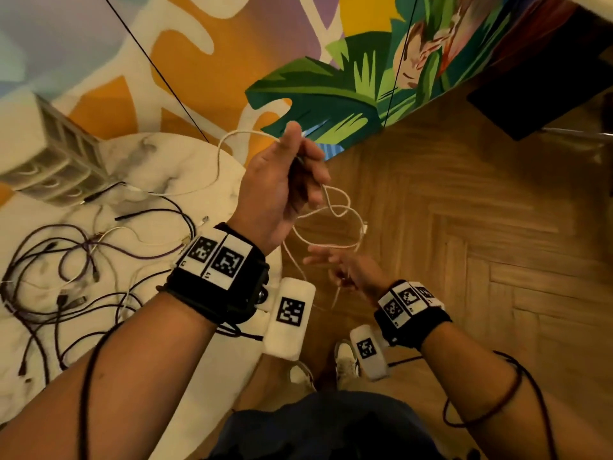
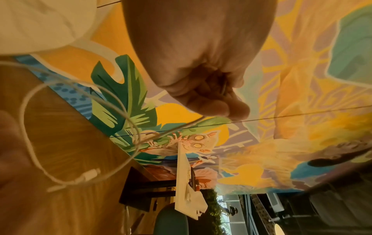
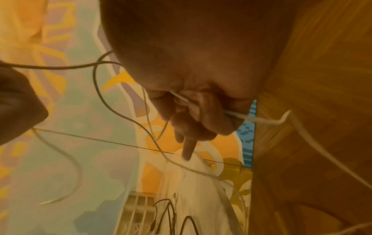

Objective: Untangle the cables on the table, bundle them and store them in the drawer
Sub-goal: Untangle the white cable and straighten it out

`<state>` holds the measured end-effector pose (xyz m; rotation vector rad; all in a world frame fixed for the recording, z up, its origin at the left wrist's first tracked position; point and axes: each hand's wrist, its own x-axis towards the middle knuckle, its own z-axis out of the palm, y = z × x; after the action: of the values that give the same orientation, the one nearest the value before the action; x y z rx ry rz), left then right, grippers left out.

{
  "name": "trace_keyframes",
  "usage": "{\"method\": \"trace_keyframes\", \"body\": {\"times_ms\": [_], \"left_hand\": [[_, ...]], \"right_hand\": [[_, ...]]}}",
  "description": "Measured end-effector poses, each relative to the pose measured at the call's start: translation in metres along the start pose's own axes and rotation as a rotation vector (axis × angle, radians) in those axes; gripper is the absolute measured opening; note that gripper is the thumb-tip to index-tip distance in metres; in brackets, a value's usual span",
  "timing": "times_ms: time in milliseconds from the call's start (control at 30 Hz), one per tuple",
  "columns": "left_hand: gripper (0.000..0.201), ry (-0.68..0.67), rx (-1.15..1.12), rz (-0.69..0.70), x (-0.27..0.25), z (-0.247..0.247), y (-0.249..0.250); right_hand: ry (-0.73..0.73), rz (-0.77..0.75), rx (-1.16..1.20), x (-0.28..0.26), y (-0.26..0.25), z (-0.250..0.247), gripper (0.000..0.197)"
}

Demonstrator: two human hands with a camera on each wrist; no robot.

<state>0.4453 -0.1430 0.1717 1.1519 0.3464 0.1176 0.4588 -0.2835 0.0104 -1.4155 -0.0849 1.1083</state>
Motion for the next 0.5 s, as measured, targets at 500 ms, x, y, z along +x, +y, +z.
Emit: {"method": "trace_keyframes", "body": {"times_ms": [500], "left_hand": [[0.043, 0.080, -0.207, 0.048, -0.004, -0.003, 0.029]], "right_hand": [[-0.263, 0.087, 0.200, 0.047, 0.018, 0.042, 0.034]]}}
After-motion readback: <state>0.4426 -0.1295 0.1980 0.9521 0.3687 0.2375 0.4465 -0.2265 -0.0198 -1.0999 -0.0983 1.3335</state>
